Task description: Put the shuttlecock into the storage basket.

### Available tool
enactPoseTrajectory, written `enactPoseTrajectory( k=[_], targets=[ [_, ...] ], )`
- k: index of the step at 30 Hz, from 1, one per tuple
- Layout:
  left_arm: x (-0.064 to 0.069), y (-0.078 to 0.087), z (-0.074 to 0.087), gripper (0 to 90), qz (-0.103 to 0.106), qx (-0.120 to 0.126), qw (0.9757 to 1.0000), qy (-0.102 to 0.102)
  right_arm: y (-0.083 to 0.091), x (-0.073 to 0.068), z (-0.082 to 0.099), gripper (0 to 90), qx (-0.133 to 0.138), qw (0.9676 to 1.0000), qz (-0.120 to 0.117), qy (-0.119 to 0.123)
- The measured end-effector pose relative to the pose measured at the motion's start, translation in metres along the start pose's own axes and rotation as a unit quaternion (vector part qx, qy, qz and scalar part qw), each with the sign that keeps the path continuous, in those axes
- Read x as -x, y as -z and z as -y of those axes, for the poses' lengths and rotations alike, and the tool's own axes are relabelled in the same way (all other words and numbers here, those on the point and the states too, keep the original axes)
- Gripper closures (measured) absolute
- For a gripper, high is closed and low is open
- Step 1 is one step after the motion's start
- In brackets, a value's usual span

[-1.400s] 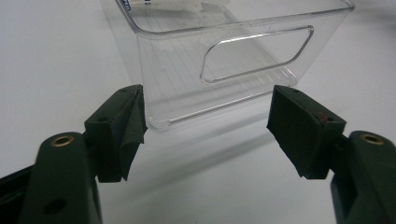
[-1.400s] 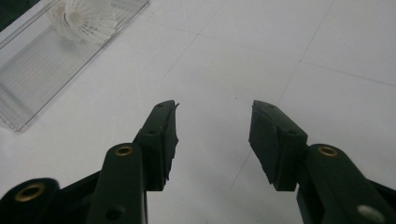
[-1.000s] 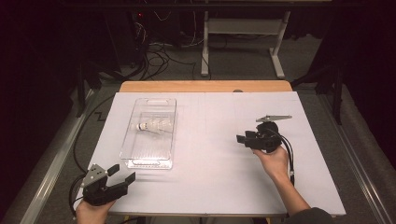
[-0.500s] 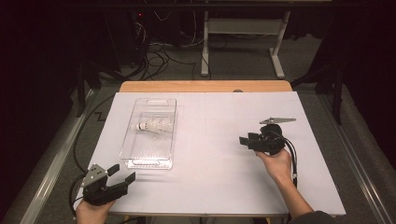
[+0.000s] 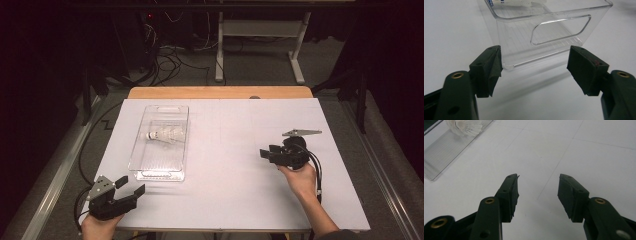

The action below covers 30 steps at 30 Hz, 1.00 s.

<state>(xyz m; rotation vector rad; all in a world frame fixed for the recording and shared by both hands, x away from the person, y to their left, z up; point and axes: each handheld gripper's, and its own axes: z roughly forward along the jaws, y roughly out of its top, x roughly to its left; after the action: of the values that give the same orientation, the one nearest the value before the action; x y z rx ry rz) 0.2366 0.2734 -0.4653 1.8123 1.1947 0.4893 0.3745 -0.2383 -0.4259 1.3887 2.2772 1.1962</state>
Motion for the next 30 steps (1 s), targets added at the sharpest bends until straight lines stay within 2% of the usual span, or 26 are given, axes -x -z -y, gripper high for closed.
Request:
enactPoseTrajectory(
  k=[30],
  targets=[
    [0.001,-0.001,0.000,29.3,0.001,-0.003,1.0000,-0.001,0.017,0.007,0.018,46.7,0.011,0.9998,0.016,0.003]
  ],
)
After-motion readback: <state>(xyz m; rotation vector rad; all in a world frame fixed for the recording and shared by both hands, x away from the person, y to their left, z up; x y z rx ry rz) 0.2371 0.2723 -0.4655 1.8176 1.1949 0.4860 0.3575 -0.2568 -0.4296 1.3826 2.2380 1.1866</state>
